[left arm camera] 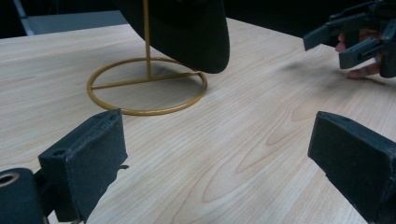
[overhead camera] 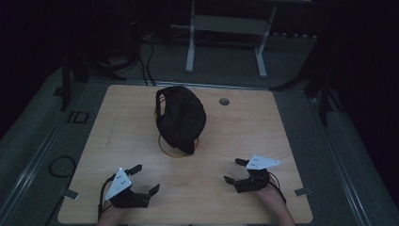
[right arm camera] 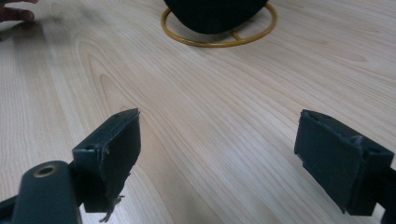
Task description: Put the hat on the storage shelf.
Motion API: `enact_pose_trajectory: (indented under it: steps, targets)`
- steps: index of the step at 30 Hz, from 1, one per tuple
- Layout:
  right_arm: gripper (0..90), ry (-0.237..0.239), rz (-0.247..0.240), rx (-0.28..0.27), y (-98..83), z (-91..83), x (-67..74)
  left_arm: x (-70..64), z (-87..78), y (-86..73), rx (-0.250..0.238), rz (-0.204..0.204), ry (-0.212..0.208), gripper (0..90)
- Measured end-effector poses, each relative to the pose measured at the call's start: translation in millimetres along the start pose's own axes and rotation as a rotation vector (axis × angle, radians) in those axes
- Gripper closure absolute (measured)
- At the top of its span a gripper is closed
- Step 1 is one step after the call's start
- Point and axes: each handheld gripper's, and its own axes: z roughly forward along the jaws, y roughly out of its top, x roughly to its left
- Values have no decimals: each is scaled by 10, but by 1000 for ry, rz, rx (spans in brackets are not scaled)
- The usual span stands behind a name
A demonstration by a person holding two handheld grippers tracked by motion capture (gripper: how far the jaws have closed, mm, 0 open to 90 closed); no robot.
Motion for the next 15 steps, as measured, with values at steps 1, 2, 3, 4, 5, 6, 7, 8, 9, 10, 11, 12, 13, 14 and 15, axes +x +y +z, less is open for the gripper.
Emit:
enact_pose_trajectory:
  steps: [1,2,3,4,5,6,7,8,9,10,11,12,13,14,15]
  targets:
    - [144,-4,0,1,-15,-20,-12,2,0,0,-1,-1,1,45]
    - [145,-9,2,2,-25,-35,-21,4,-1,-1,0,1,5,46]
    - [145,-19,-1,3,-44,-57,-40,6,-1,-2,0,-1,1,45]
    - [145,-23,2,3,-58,-75,-55,5,0,-3,0,-3,1,46]
    - [145,-25,9,2,-70,-91,-70,2,2,-3,2,0,4,45]
    - [146,-29,12,-1,-82,-106,-86,1,4,-4,3,1,1,45]
    - [147,-30,13,0,-91,-122,-102,-1,7,-4,7,1,2,45]
    - [147,-29,15,1,-100,-138,-117,-3,9,-5,5,2,5,46]
    - [147,-30,13,4,-110,-155,-131,-1,10,-4,5,-1,1,46]
    - [147,-32,11,5,-117,-168,-142,1,11,-4,8,-2,1,46]
    - [148,-35,8,1,-128,-187,-156,1,11,-6,6,0,4,46]
    - [148,-35,8,-5,-139,-209,-167,3,11,-6,7,-2,2,46]
    - [148,-36,11,-8,-151,-231,-178,2,11,-7,7,-1,5,46]
    - [148,-41,11,-8,-164,-257,-193,1,10,-7,6,0,6,46]
    - [148,-44,12,-11,-172,-273,-201,3,9,-7,6,-2,3,46]
